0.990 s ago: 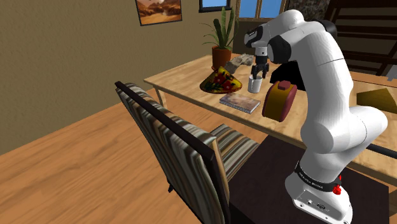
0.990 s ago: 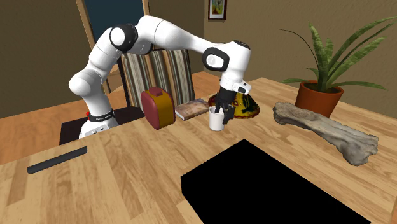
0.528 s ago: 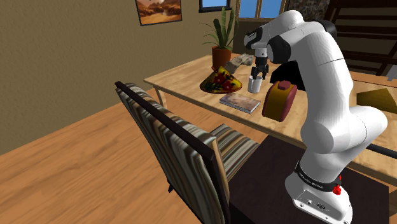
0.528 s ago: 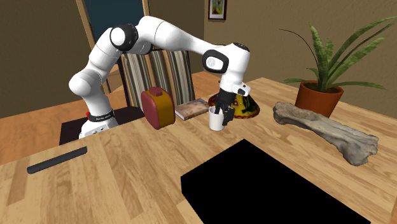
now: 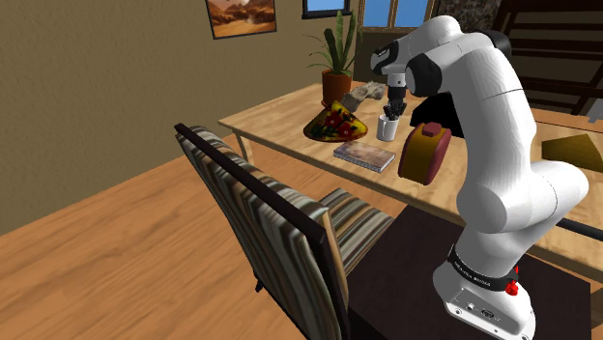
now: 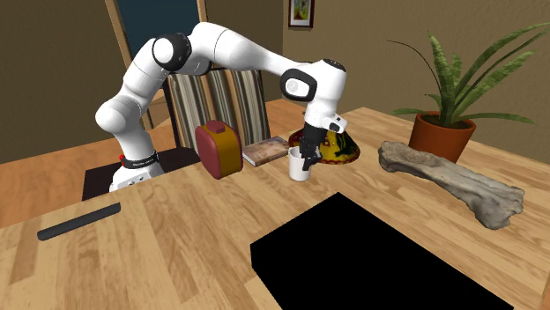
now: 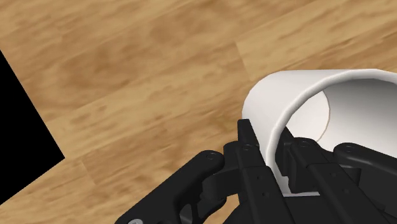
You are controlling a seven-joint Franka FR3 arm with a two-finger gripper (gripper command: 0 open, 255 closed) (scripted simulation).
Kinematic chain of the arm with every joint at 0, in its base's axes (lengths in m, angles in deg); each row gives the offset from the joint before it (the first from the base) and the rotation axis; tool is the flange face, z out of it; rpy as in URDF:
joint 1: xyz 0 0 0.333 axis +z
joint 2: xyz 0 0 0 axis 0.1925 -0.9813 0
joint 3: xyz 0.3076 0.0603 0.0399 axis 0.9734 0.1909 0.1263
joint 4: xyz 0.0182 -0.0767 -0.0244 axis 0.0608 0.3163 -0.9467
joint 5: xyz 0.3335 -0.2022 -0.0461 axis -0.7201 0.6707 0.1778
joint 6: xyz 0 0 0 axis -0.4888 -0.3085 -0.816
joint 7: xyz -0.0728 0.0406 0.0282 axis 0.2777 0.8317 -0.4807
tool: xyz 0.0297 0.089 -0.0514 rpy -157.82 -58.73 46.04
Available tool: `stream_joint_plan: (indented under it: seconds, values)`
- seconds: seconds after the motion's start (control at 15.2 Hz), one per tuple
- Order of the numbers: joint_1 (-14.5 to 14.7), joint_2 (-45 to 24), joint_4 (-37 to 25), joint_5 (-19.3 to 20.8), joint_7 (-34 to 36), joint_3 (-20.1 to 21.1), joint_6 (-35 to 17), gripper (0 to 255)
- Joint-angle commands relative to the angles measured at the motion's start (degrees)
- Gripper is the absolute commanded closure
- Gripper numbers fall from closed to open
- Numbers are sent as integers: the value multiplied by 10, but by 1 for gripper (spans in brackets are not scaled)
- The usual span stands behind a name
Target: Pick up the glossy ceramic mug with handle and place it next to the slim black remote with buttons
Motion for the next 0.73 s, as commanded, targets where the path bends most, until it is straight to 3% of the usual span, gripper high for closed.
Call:
stream_joint_plan:
  seconds: [0.0, 0.66]
  values:
    - [0, 0, 0, 0, 0, 0, 0, 255]
    - [-4, 12, -36, 6, 4, -4, 46, 255]
